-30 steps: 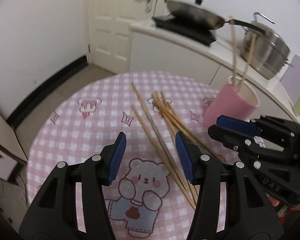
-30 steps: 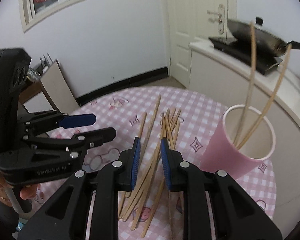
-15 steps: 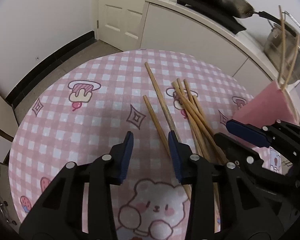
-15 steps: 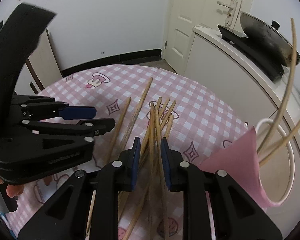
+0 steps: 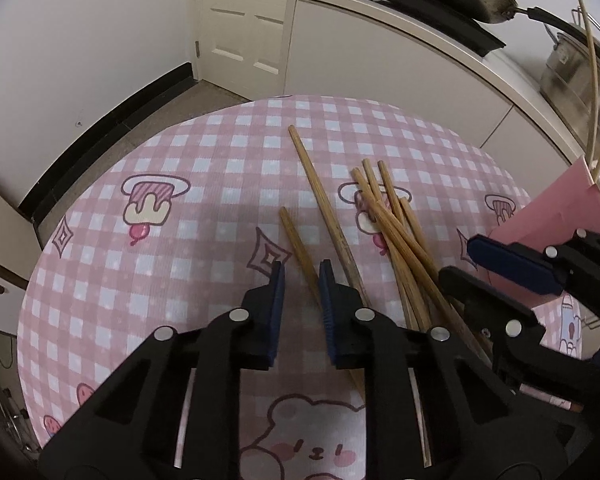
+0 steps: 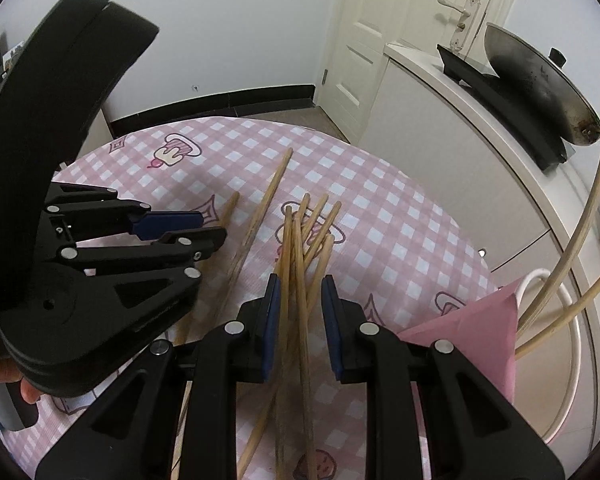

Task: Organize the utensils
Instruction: 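Move both tools back down to the remaining chopsticks on the table, then close the left tool on a chopstick while the right tool grasps another chopstick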

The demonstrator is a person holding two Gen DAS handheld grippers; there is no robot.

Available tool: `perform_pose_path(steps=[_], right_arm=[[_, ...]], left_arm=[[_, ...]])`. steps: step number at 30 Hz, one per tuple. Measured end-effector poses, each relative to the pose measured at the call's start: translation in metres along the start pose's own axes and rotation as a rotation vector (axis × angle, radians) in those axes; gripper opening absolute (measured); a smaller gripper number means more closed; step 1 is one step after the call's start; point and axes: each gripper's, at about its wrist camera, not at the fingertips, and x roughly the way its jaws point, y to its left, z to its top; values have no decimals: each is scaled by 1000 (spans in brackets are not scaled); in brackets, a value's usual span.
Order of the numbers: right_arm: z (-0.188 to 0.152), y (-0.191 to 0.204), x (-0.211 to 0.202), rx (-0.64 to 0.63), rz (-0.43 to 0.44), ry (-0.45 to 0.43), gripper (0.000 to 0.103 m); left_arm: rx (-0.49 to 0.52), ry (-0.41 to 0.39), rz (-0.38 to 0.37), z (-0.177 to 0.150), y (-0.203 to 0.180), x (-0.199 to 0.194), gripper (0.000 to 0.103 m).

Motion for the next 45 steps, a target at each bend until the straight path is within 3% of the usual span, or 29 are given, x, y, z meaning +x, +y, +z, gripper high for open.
perform_pose_path(steps=[8,18,30,32,33,36,42,45], right_arm=[[5,-1,11,-10,-45,64,19],[9,5,19,-51,-132,105,19],[14,3,37,-31,-96,147,18],[14,3,36,-28,-93,143,13],[14,4,34,-29,-93,139,5],[15,4,29,-31,-94,120,0],[18,9,9,-32,-95,65,0],[18,11,8,-42,-79,91,0]], left_arm=[[2,19,13,4,-4,7,18],[41,9,46,-1,1,2,8],[10,8,31,-5,19,-4,7],[6,7,26,-5,20,-4,7],[2,5,21,-5,21,-5,7],[-11,-3,5,-5,23,-7,6],[-29,-45,-34,-5,27,-32,6],[-17,-55,-27,-5,24,-44,6]])
